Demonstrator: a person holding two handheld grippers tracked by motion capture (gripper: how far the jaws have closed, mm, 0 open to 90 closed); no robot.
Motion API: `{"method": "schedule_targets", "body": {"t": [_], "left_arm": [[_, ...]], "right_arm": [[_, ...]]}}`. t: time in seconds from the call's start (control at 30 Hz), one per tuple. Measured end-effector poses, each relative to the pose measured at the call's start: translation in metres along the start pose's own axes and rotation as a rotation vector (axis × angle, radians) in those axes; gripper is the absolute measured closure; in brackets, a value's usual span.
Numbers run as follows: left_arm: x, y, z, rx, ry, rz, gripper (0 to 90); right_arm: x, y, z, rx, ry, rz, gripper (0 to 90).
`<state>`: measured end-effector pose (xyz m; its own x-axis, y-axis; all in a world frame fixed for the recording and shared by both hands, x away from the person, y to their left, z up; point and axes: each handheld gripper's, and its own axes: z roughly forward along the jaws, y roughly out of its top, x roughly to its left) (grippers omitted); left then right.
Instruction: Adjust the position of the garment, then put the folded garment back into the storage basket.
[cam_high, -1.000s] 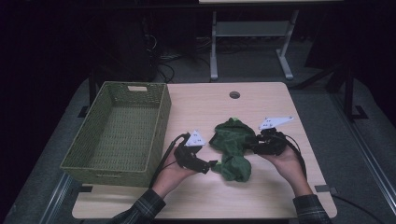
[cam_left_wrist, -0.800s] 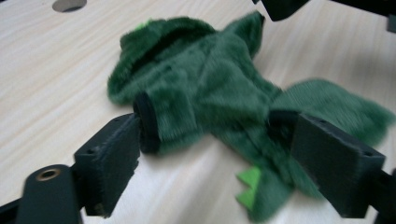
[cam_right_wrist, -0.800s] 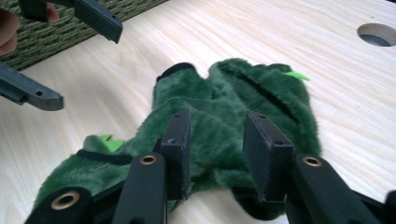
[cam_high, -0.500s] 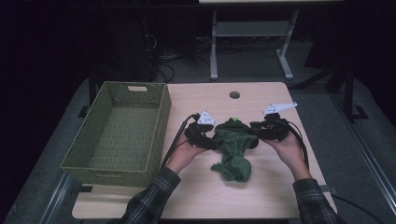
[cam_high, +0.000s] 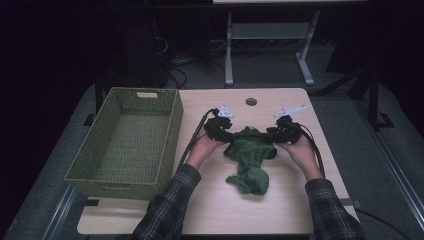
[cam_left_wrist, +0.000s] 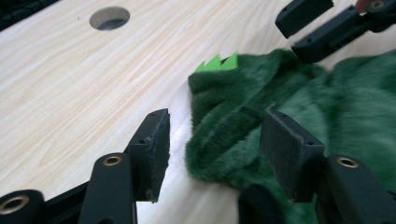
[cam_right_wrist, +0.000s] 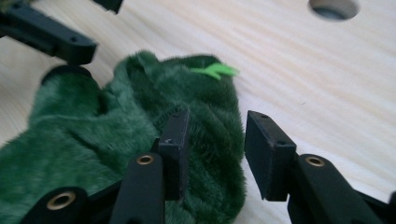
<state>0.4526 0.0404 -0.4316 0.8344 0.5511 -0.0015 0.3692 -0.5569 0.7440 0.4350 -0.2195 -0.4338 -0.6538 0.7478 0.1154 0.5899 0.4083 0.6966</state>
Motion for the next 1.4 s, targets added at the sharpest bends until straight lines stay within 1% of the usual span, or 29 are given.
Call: {"method": "schedule_targets", "body": {"t": [0.07,0.1,0.13,0.17,0.23,0.3,0.43,0.47,0.5,0.57,0.6,0.63,0.67,0.7,0.73,0.77,0.8,0.87,0.9,0.97,1.07,1.13,1.17,1.2,1.27,1.3,1.33,1.37,1.4], "left_arm": [[0.004,-0.002,0.008,0.033,-0.004,0.01,42.7],[0.005,-0.003,0.011,0.036,-0.008,0.008,44.2],[0.006,-0.005,0.014,0.037,-0.016,0.006,44.5],[0.007,-0.007,0.019,0.053,-0.019,0.015,44.8],[0.009,-0.008,0.022,0.055,-0.023,0.017,45.6],[0.011,-0.009,0.026,0.068,-0.027,0.015,48.4],[0.012,-0.009,0.03,0.079,-0.031,0.022,52.4],[0.013,-0.01,0.031,0.08,-0.036,0.026,54.9],[0.013,-0.01,0.031,0.08,-0.036,0.026,57.4],[0.014,-0.011,0.034,0.088,-0.037,0.023,57.9],[0.015,-0.013,0.035,0.09,-0.044,0.015,59.6],[0.016,-0.013,0.036,0.098,-0.047,0.021,62.4],[0.016,-0.014,0.037,0.099,-0.048,0.018,63.4],[0.016,-0.015,0.037,0.098,-0.054,0.017,65.5],[0.016,-0.015,0.037,0.096,-0.058,0.017,69.9],[0.014,-0.014,0.038,0.094,-0.063,0.015,76.7],[0.014,-0.014,0.038,0.094,-0.063,0.015,81.1],[0.013,-0.013,0.036,0.09,-0.061,0.019,85.7],[0.013,-0.013,0.036,0.09,-0.061,0.019,86.2],[0.012,-0.01,0.032,0.072,-0.071,0.002,86.5],[0.011,-0.005,0.025,0.047,-0.059,0.008,86.6],[0.01,-0.001,0.021,0.018,-0.048,-0.002,86.5],[0.01,-0.001,0.021,0.018,-0.048,-0.002,86.5],[0.011,0.001,0.018,0.015,-0.049,0.002,86.5],[0.012,0.007,0.013,-0.008,-0.048,-0.004,86.5],[0.013,0.014,0.007,-0.019,-0.043,0.003,86.5],[0.013,0.014,0.007,-0.019,-0.043,0.003,86.5],[0.013,0.017,0.004,-0.035,-0.043,-0.003,86.5],[0.013,0.02,0.0,-0.045,-0.036,0.002,86.5]], "right_arm": [[-0.001,-0.002,0.007,0.02,-0.003,-0.002,59.8],[-0.002,-0.004,0.013,0.04,0.003,0.001,59.7],[-0.003,-0.005,0.016,0.044,0.008,0.003,59.9],[-0.003,-0.006,0.018,0.05,0.007,0.007,60.6],[-0.004,-0.007,0.02,0.054,0.01,0.01,60.8],[-0.006,-0.009,0.024,0.061,0.018,0.023,64.9],[-0.007,-0.011,0.025,0.061,0.023,0.034,66.5],[-0.008,-0.011,0.024,0.061,0.022,0.034,68.6],[-0.008,-0.011,0.024,0.061,0.022,0.034,68.6],[-0.009,-0.011,0.024,0.057,0.026,0.042,70.1],[-0.009,-0.011,0.024,0.061,0.025,0.041,71.1],[-0.009,-0.011,0.025,0.066,0.023,0.038,73.2],[-0.008,-0.011,0.026,0.068,0.024,0.041,74.0],[-0.008,-0.012,0.026,0.072,0.022,0.036,77.0],[-0.008,-0.012,0.025,0.073,0.017,0.033,79.4],[-0.007,-0.011,0.024,0.067,0.018,0.037,84.0],[-0.007,-0.011,0.023,0.067,0.014,0.034,85.2],[-0.008,-0.01,0.021,0.059,0.011,0.036,86.5],[-0.008,-0.01,0.021,0.059,0.011,0.036,86.5],[-0.007,-0.008,0.017,0.046,0.007,0.036,87.4],[-0.006,-0.005,0.011,0.026,0.0,0.035,87.9],[-0.007,-0.001,0.005,0.004,-0.01,0.027,88.1],[-0.006,0.001,0.003,-0.012,-0.014,0.033,88.1],[-0.006,0.001,0.003,-0.012,-0.014,0.033,88.1],[-0.007,0.004,-0.003,-0.044,-0.017,0.04,88.2],[-0.01,0.008,-0.007,-0.047,-0.001,0.059,88.3],[-0.01,0.008,-0.007,-0.047,-0.001,0.059,88.3],[-0.011,0.014,-0.011,-0.062,-0.013,0.047,88.5],[-0.012,0.016,-0.014,-0.077,-0.021,0.046,88.6]]}}
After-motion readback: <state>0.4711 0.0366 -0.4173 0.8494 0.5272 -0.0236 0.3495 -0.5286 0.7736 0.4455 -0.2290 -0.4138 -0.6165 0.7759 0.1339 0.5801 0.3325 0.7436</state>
